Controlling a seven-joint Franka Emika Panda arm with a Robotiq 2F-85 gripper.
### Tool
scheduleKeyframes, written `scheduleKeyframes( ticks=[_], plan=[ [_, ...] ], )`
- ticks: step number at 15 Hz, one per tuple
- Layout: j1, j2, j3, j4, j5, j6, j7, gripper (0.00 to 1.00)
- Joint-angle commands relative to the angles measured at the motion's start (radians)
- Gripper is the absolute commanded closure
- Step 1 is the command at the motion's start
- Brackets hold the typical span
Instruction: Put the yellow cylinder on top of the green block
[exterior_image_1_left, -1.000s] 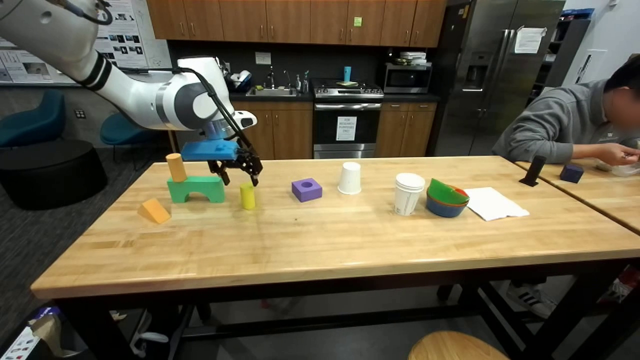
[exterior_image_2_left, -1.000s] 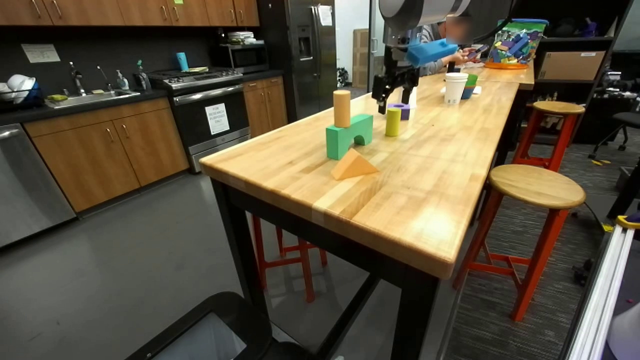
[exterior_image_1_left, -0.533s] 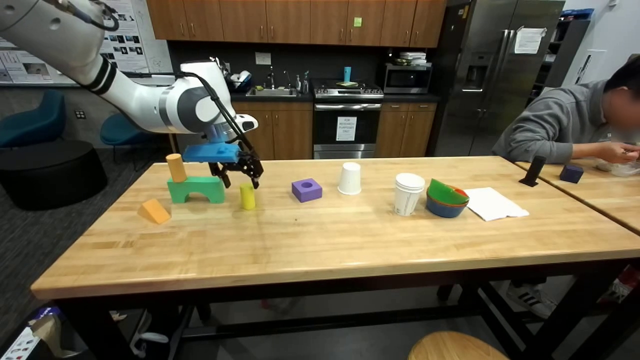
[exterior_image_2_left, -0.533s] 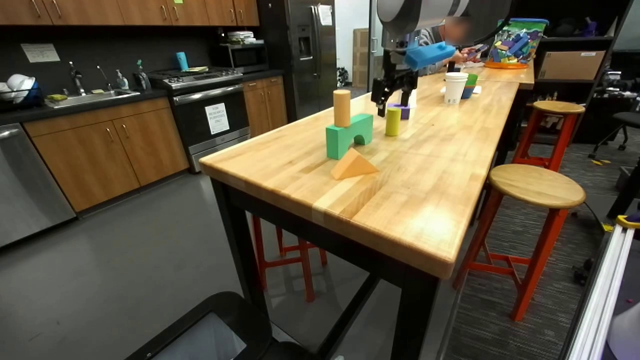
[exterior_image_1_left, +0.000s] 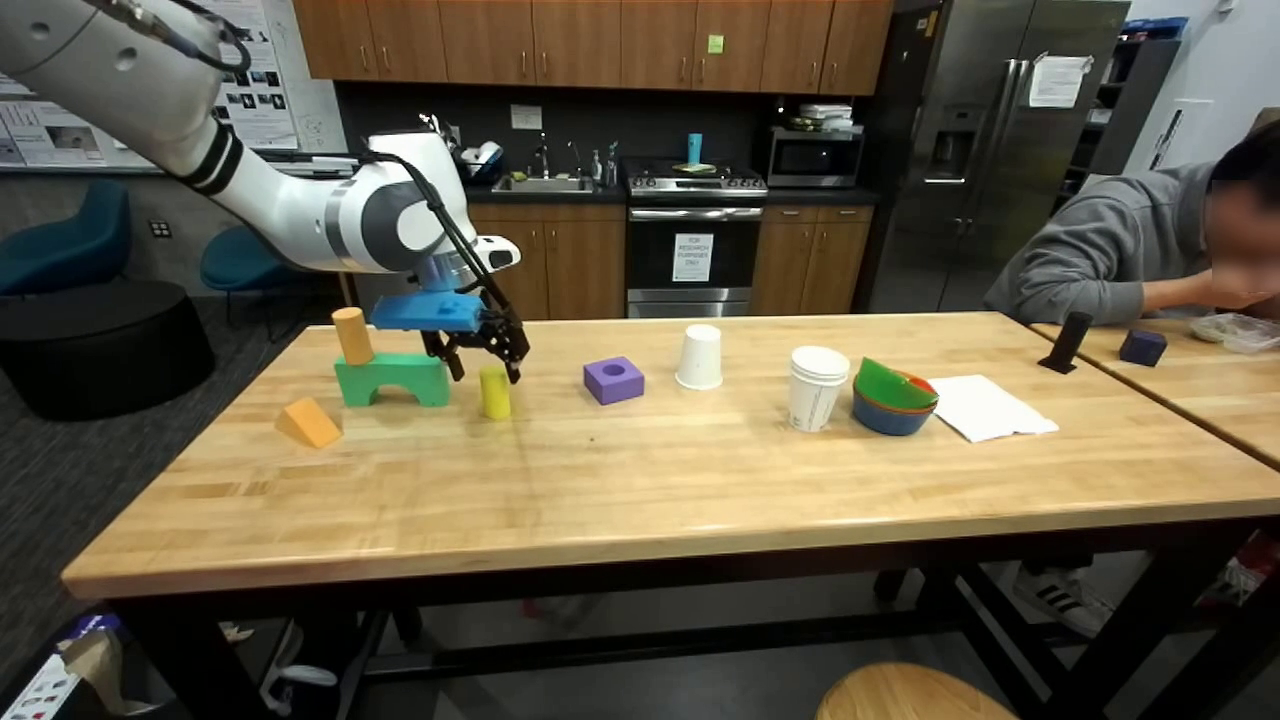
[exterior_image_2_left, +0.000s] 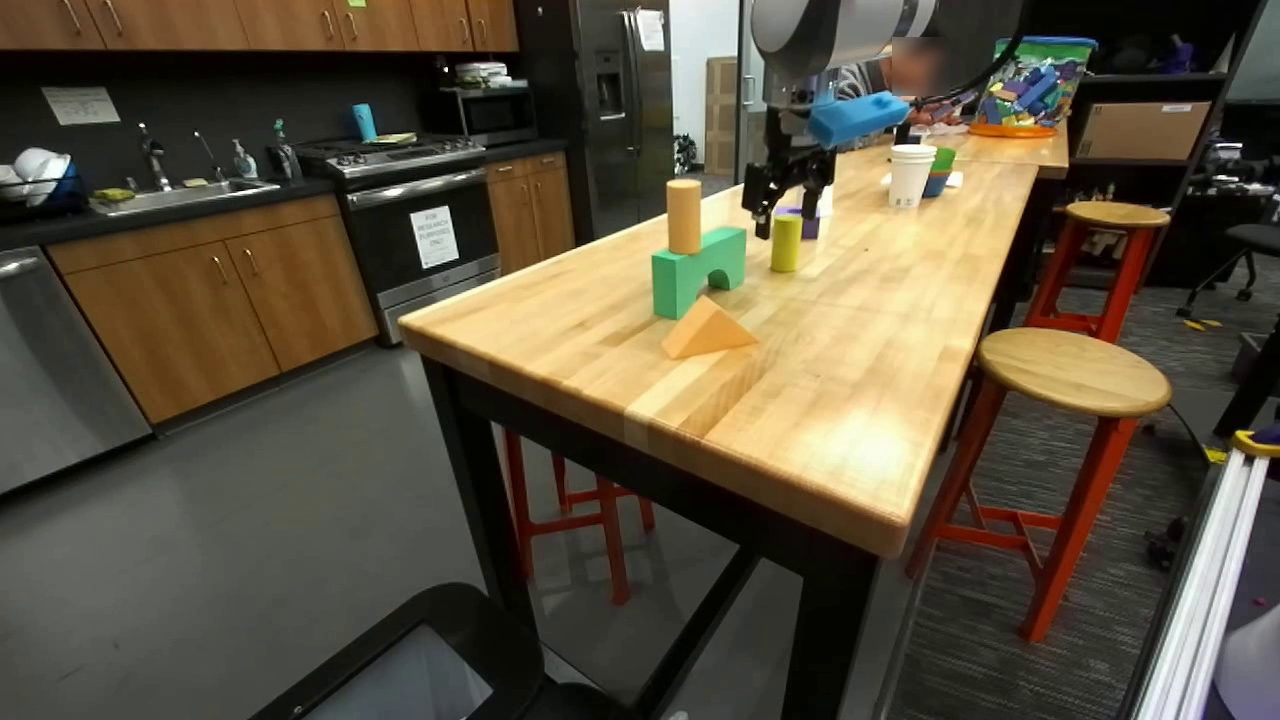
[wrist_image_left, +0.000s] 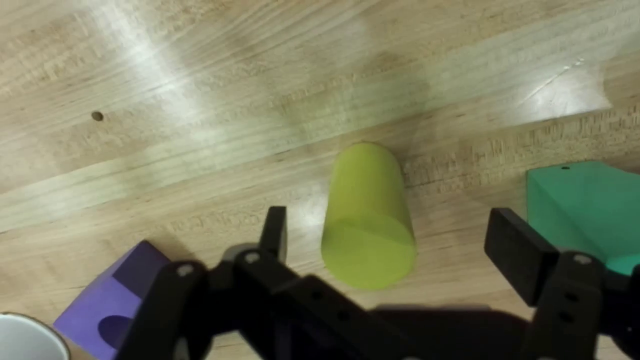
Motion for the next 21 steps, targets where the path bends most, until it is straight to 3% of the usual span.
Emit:
scheduleKeyframes(
  ticks=[1, 5, 6, 7, 9, 14, 21],
  plan=[
    [-0.016, 0.011, 0.004, 0.013, 0.033, 0.004, -0.031, 0.0],
    [-0.022, 0.009, 0.004, 0.012, 0.05, 0.004, -0.036, 0.0],
    [-0.024, 0.009, 0.005, 0.012, 0.054, 0.007, -0.039, 0.08],
    [-0.025, 0.008, 0.004, 0.012, 0.058, 0.007, -0.042, 0.27],
    [-0.026, 0.008, 0.005, 0.013, 0.058, 0.01, -0.046, 0.38],
    [-0.025, 0.005, 0.003, 0.013, 0.051, 0.015, -0.045, 0.81],
    [-0.026, -0.03, 0.008, -0.004, 0.058, 0.021, -0.065, 0.84]
  ],
)
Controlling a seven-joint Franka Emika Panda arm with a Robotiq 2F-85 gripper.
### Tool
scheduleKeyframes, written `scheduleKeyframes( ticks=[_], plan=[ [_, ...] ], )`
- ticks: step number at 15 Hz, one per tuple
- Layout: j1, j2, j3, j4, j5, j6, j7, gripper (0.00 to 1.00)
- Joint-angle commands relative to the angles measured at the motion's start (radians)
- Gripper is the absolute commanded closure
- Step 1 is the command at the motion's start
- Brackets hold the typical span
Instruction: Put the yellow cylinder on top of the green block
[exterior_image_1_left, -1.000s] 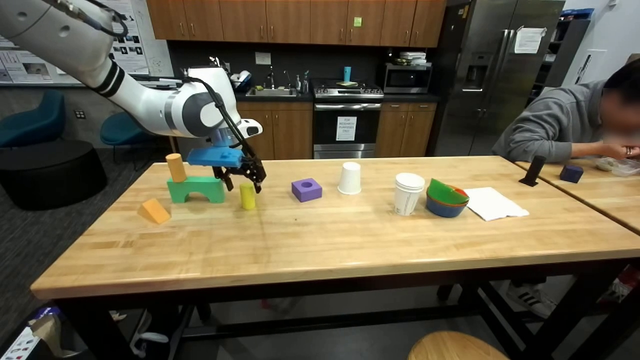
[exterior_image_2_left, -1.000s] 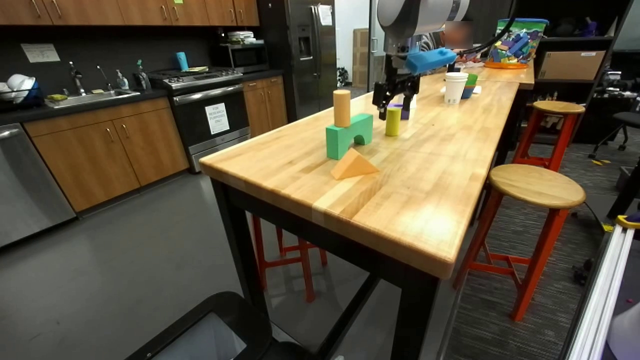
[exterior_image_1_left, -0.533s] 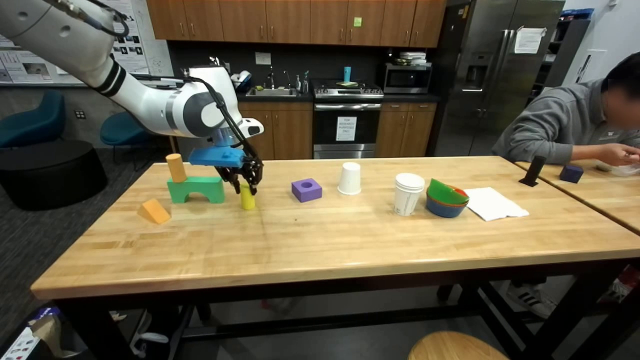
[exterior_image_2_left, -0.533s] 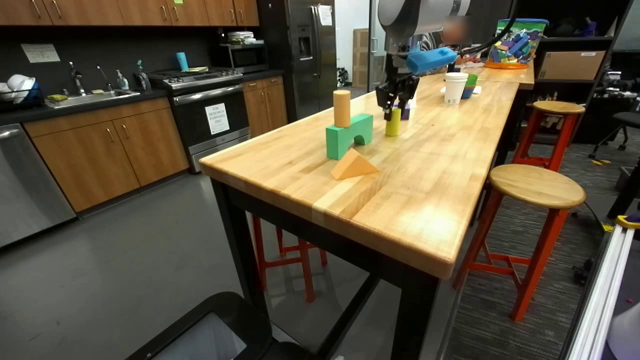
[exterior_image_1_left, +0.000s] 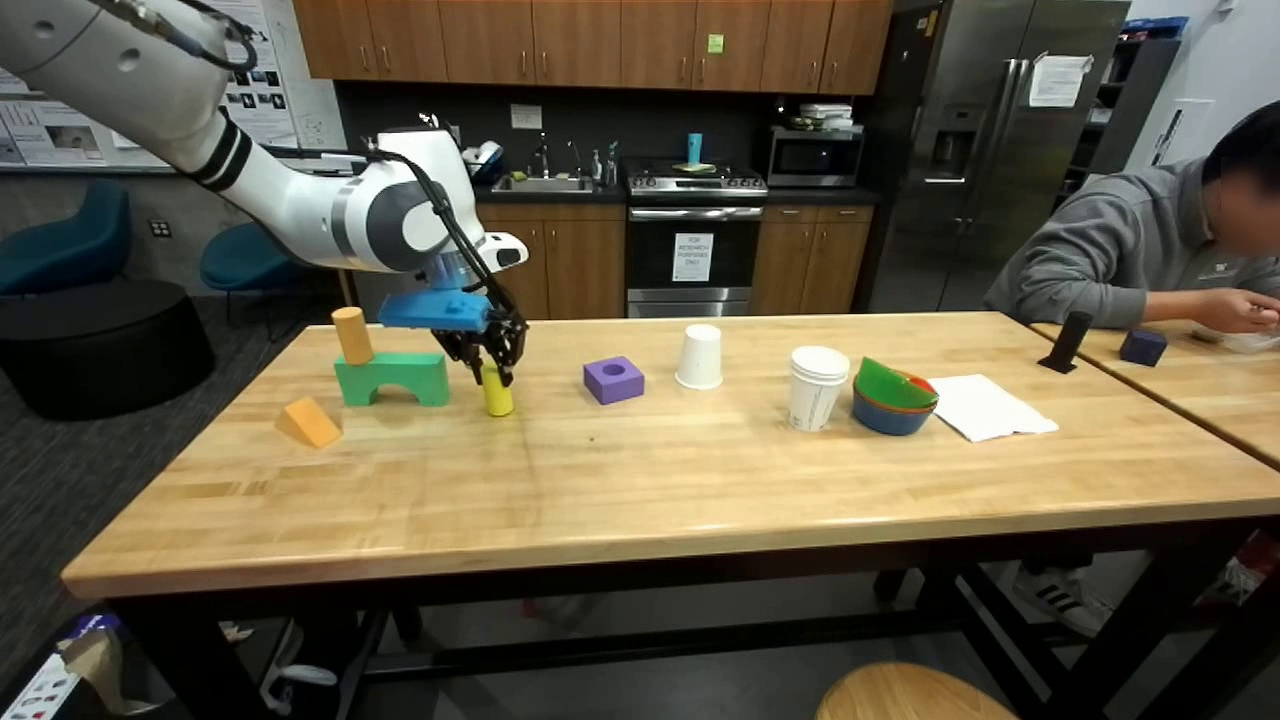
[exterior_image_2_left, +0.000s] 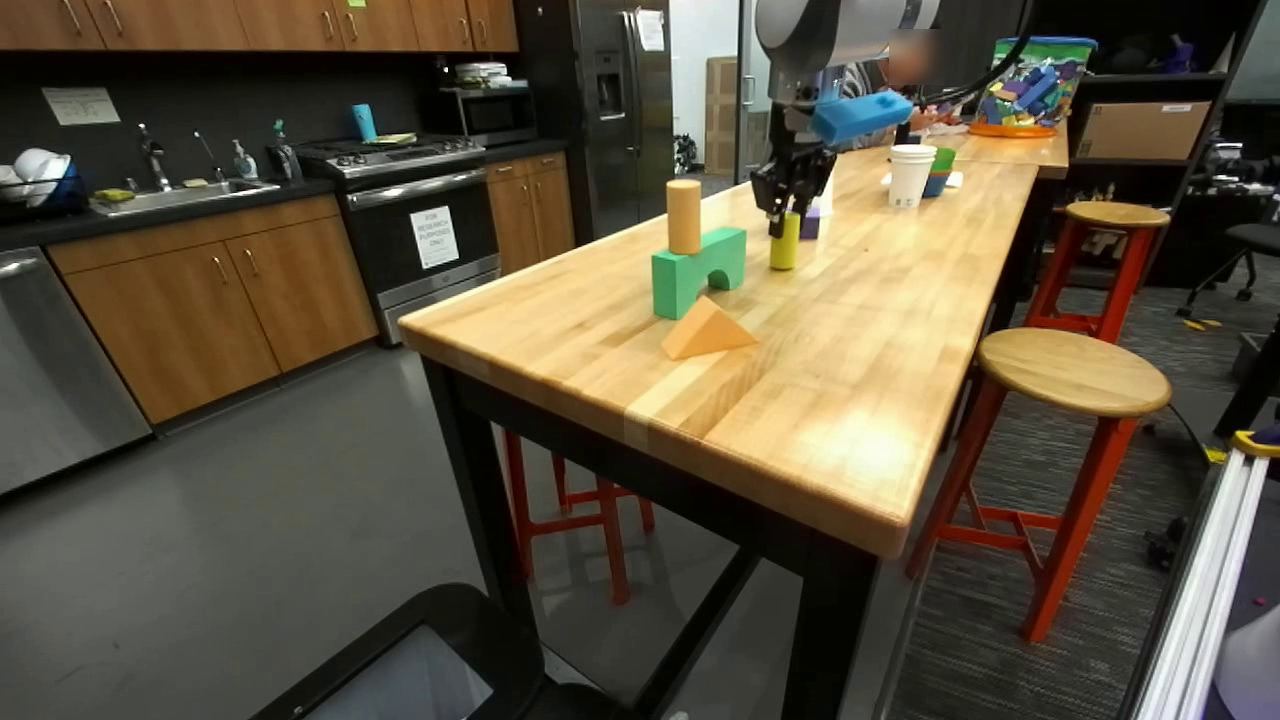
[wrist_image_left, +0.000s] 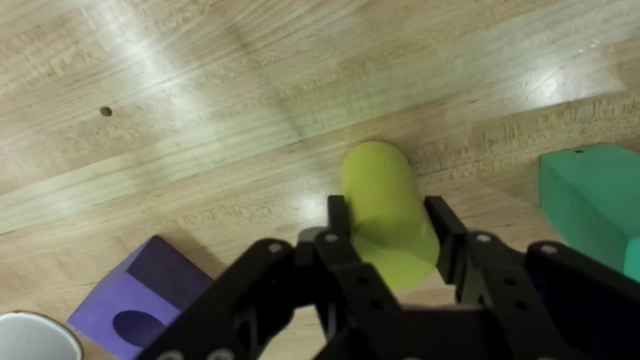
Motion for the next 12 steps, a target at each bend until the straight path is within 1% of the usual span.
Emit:
scheduleKeyframes(
  ticks=[1, 4, 7, 12],
  plan=[
    [-0.009, -0.044, 0.007, -0.019, 0.022, 0.012, -0.046, 0.84],
    [-0.004, -0.072, 0.002, -0.026, 0.007, 0.01, -0.043, 0.84],
    [0.006, -0.102, -0.005, -0.025, -0.03, -0.027, -0.009, 0.84],
    [0.023, -0.16, 0.002, -0.04, -0.094, -0.07, -0.007, 0.84]
  ],
)
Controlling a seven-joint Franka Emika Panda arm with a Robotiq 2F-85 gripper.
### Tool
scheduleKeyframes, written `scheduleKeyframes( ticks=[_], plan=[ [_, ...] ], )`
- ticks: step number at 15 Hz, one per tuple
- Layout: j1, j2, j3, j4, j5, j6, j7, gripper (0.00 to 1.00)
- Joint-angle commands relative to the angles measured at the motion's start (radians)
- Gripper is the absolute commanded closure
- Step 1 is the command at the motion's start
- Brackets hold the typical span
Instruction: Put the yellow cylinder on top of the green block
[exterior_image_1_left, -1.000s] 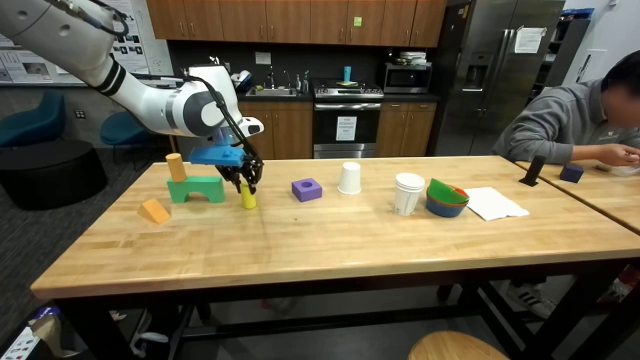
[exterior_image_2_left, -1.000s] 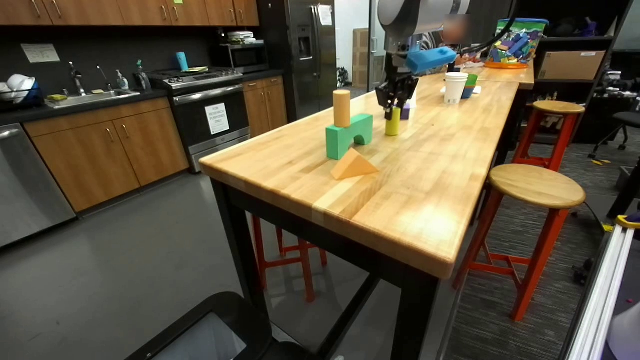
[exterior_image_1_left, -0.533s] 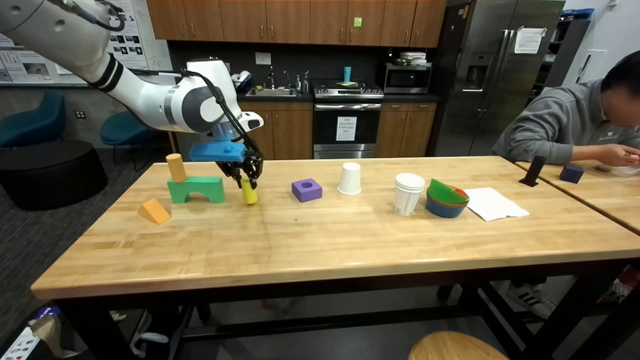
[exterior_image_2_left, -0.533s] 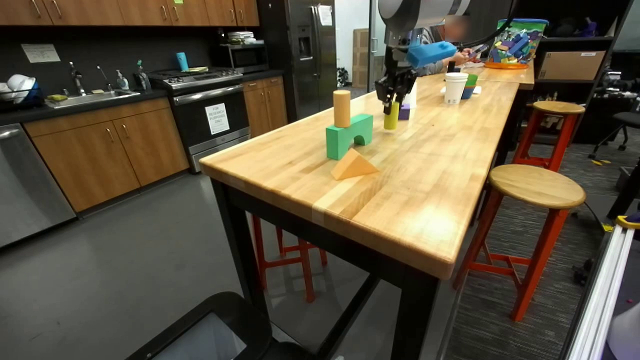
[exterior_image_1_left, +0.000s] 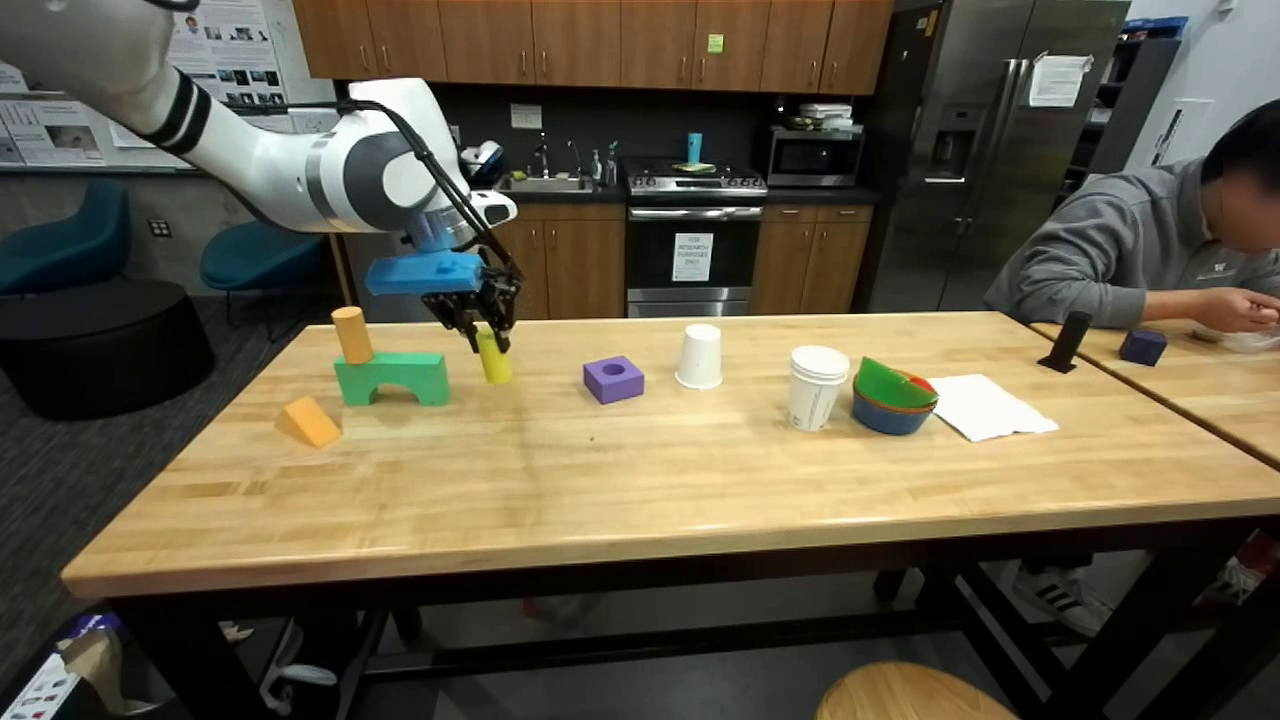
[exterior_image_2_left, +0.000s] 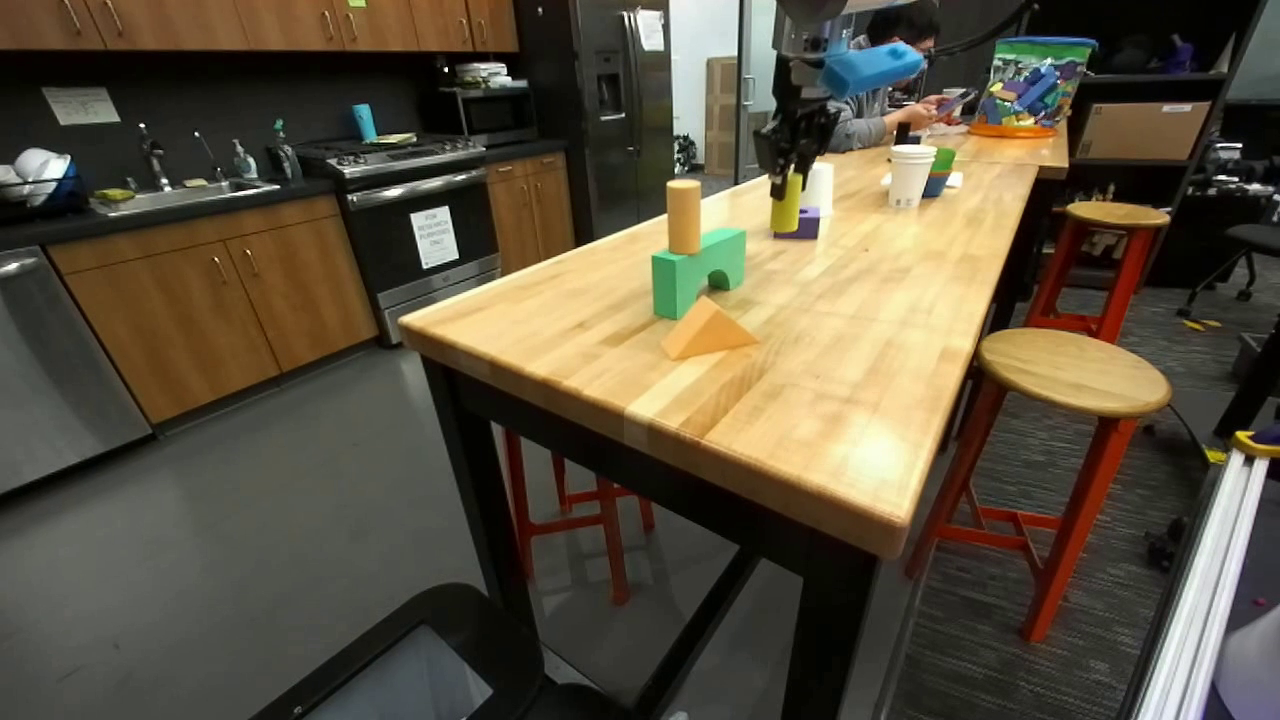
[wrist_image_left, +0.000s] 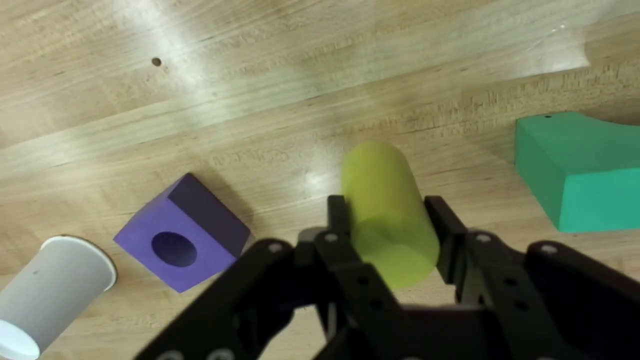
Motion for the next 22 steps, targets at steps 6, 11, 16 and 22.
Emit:
scheduleKeyframes(
  ticks=[6, 11, 16, 22],
  plan=[
    [0.035, -0.096, 0.017, -0.035, -0.09, -0.094, 0.01, 0.84],
    [0.045, -0.107, 0.023, -0.035, -0.093, -0.114, 0.008, 0.84],
    [0.05, -0.119, 0.026, -0.041, -0.06, -0.113, 0.011, 0.84],
    [0.052, -0.144, 0.03, -0.051, -0.059, -0.123, 0.015, 0.84]
  ],
)
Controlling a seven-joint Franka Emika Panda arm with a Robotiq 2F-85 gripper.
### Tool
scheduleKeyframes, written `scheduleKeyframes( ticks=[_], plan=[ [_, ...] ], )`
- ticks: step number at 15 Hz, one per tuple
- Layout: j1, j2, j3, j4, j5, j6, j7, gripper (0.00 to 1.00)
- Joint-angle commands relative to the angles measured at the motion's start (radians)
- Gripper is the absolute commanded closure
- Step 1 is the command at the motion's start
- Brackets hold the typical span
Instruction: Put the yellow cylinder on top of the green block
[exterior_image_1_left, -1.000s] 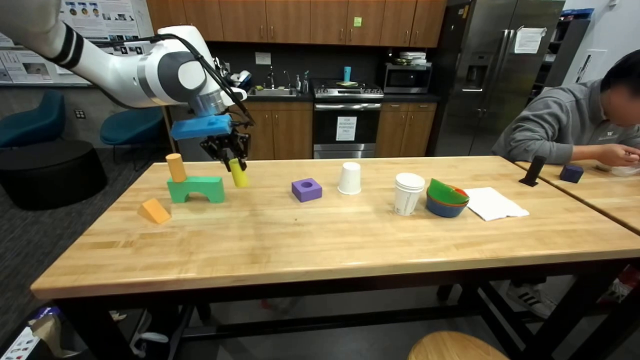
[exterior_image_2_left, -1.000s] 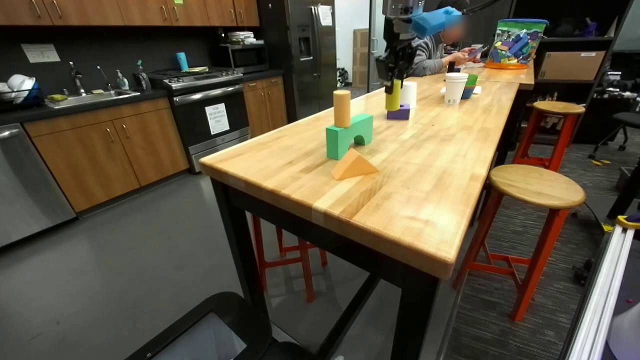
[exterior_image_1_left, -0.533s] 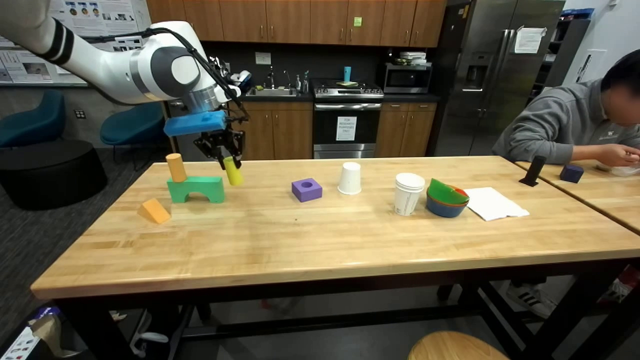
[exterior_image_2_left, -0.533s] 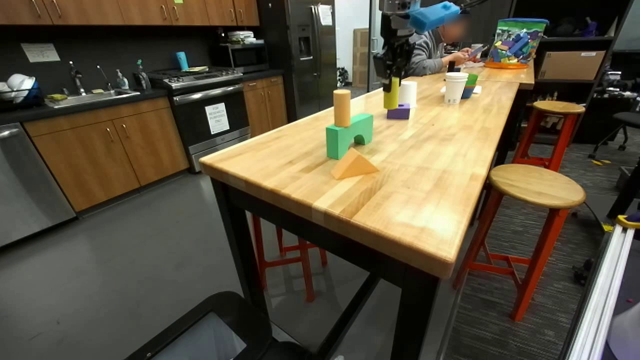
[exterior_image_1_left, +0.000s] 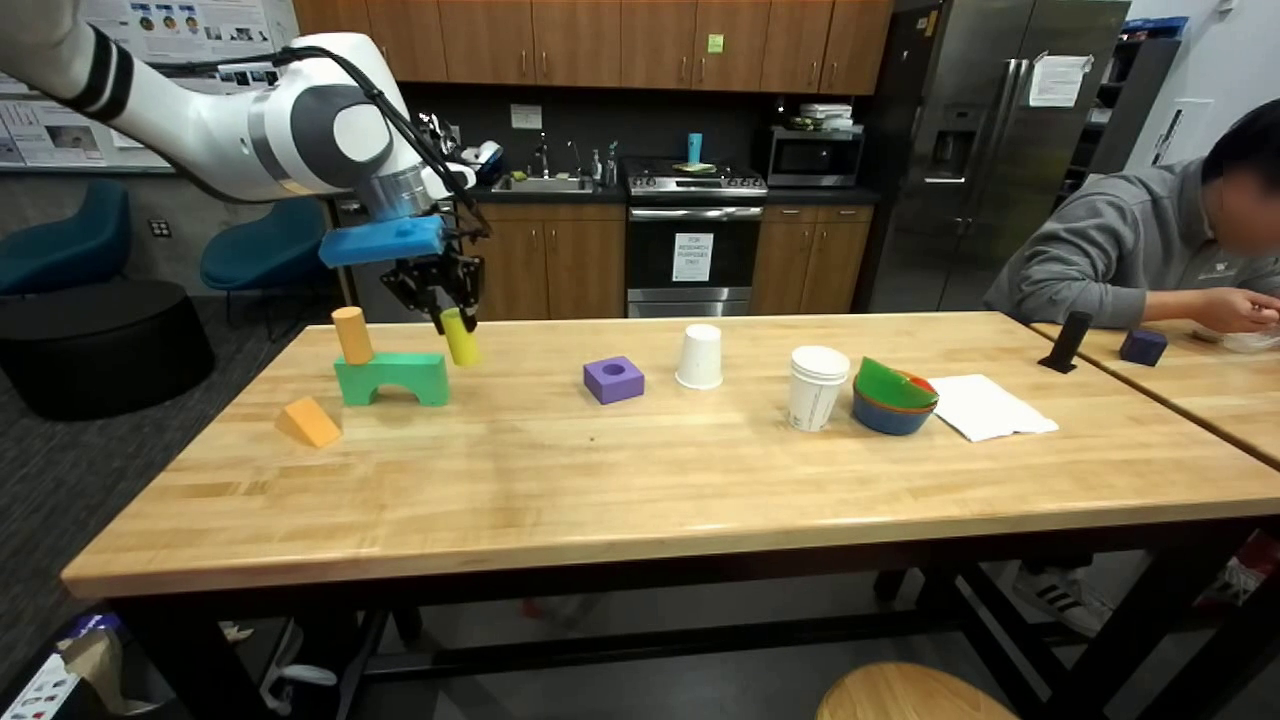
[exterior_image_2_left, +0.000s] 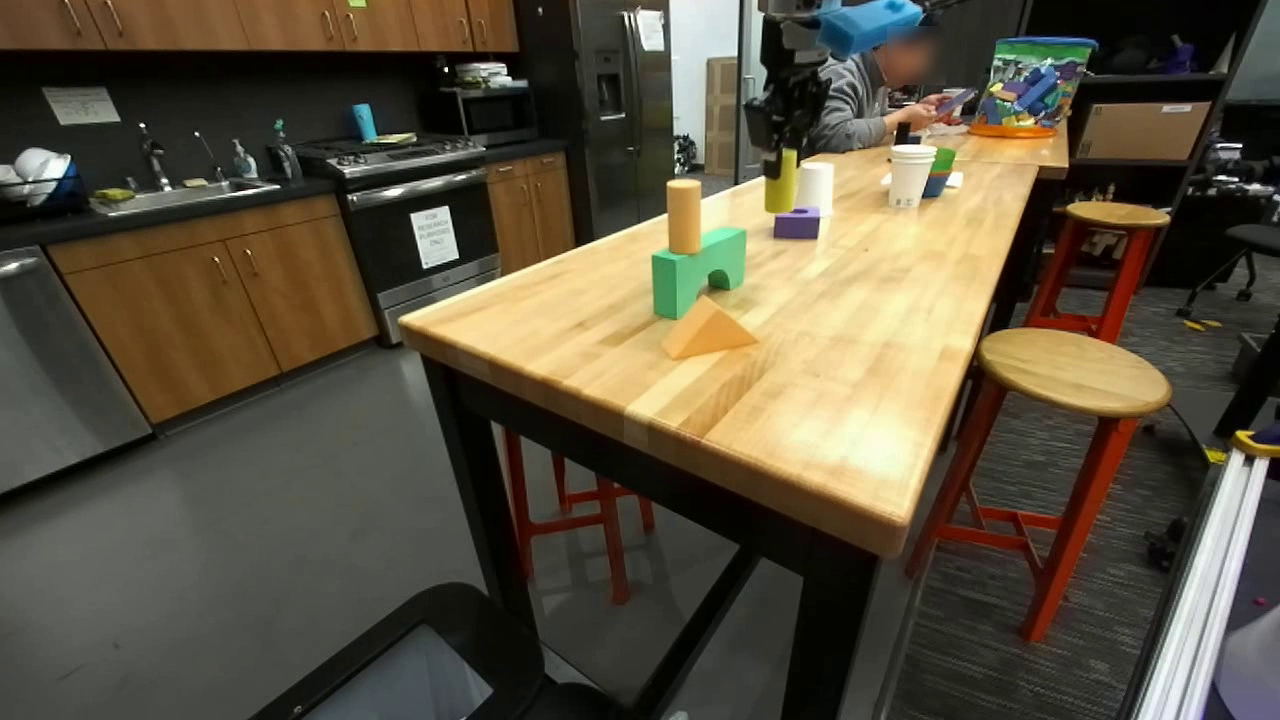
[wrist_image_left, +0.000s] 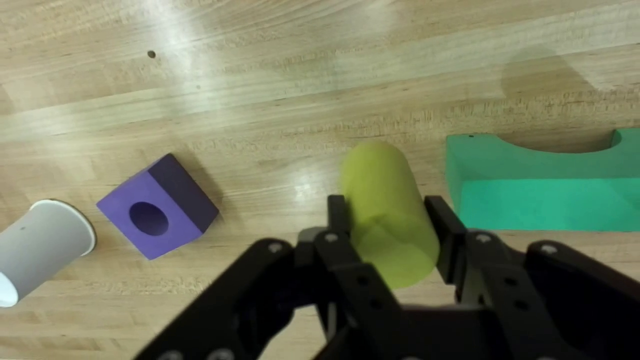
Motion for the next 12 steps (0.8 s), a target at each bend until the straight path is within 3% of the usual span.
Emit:
scheduleKeyframes(
  ticks=[1, 12],
  plan=[
    [0.004, -0.045, 0.007, -0.026, 0.005, -0.02, 0.014, 0.84],
    [0.026, -0.062, 0.03, -0.035, -0.018, -0.029, 0.004, 0.84]
  ],
)
